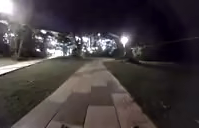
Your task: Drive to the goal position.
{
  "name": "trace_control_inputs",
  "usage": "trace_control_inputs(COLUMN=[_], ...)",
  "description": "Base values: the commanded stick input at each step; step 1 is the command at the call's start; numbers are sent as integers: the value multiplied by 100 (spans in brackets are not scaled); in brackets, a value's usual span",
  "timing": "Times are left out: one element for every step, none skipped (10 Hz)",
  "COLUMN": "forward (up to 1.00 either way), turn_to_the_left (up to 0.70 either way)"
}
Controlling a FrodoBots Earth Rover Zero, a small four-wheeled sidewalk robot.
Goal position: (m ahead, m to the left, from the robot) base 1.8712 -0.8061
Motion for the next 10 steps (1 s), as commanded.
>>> trace_control_inputs(forward=[30, 30, 30, 30, 30, 30, 30, 30, 30, 30], turn_to_the_left=[0, 0, 0, 0, 0, 0, 0, 0, 0, 0])
